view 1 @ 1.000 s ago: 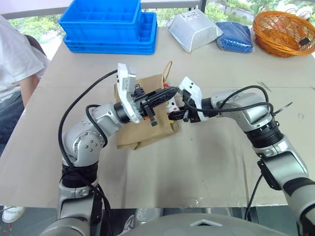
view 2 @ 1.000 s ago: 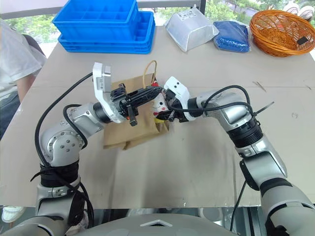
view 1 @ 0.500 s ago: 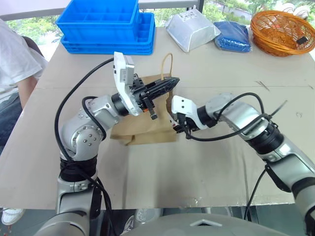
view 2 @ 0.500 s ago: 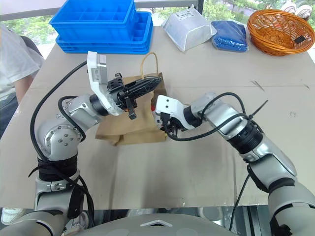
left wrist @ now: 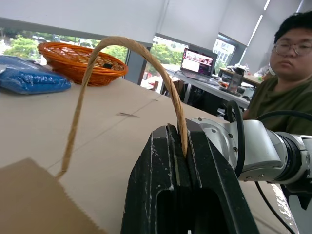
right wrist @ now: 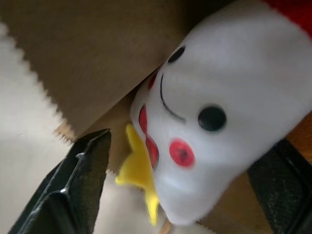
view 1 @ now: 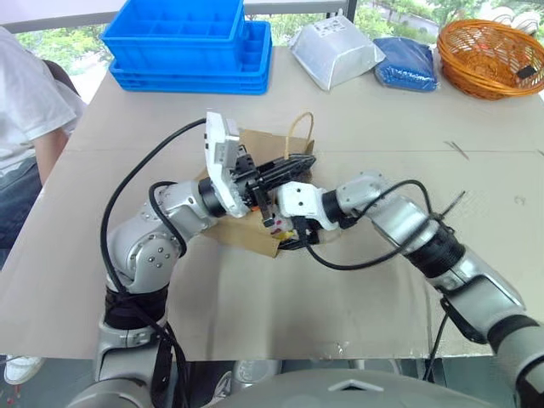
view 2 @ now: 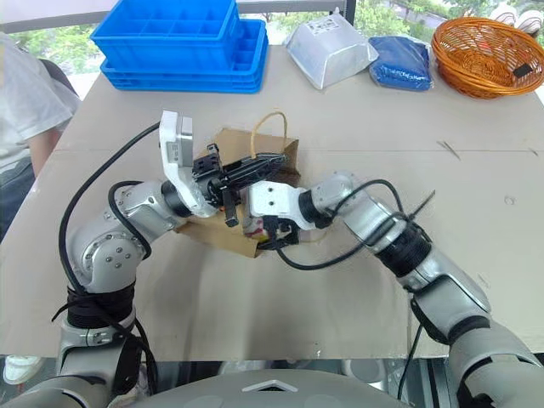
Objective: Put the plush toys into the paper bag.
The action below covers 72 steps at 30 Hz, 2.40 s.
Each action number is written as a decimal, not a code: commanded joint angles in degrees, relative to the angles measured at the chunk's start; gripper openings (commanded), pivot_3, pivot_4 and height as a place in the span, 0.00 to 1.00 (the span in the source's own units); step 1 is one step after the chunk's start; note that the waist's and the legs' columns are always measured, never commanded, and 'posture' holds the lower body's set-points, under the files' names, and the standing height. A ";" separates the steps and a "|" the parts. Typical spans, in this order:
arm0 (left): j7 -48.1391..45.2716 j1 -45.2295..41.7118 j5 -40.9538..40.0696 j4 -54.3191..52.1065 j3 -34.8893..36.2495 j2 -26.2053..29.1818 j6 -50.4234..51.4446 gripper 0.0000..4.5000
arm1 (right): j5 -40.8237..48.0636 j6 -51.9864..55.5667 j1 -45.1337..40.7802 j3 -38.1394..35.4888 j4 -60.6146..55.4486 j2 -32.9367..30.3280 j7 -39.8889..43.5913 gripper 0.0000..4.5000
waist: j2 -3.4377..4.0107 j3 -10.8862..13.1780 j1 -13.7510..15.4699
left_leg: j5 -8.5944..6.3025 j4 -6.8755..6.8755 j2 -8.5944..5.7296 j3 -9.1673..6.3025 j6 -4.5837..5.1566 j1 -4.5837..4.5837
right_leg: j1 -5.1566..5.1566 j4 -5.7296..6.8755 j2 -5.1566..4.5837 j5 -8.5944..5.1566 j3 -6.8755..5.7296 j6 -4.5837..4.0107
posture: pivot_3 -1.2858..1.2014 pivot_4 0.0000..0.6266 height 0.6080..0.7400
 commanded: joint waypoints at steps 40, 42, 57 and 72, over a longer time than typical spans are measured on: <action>-2.47 -15.72 -6.67 19.69 10.87 2.75 3.19 0.00 | 78.79 45.00 8.83 -57.71 -29.80 11.83 -46.89 0.02 | 0.05 0.03 -0.34 | -0.13 -0.04 0.08 -0.09 0.26 0.11 | 0.10 0.06 0.17 -0.01 -0.09 0.01 | 0.52 0.24 1.00; -3.75 -17.71 -5.67 23.01 10.34 3.01 3.11 0.00 | 87.28 41.42 7.30 -55.90 -29.84 6.83 -52.99 0.02 | 0.08 0.05 -0.33 | -0.04 -0.05 0.03 -0.05 0.09 0.09 | 0.08 0.05 0.15 -0.01 -0.08 0.01 | 0.52 0.24 1.00; -17.39 -25.97 8.53 31.51 -1.14 1.35 -6.34 0.00 | 100.49 23.71 8.76 -46.88 -35.16 -14.75 -68.24 0.02 | 0.00 0.06 -0.33 | -0.15 -0.02 0.12 0.04 0.31 0.02 | 0.09 0.00 0.20 -0.02 0.00 0.01 | 0.52 0.24 1.00; -27.28 -27.54 13.94 37.96 -2.57 2.49 -8.54 0.23 | 71.86 23.26 20.00 -42.86 -39.40 -25.59 -52.72 0.30 | -0.17 0.03 -0.16 | -0.25 0.13 0.14 0.12 0.50 -0.16 | -0.01 -0.06 0.16 -0.03 0.04 0.06 | 0.52 0.24 1.00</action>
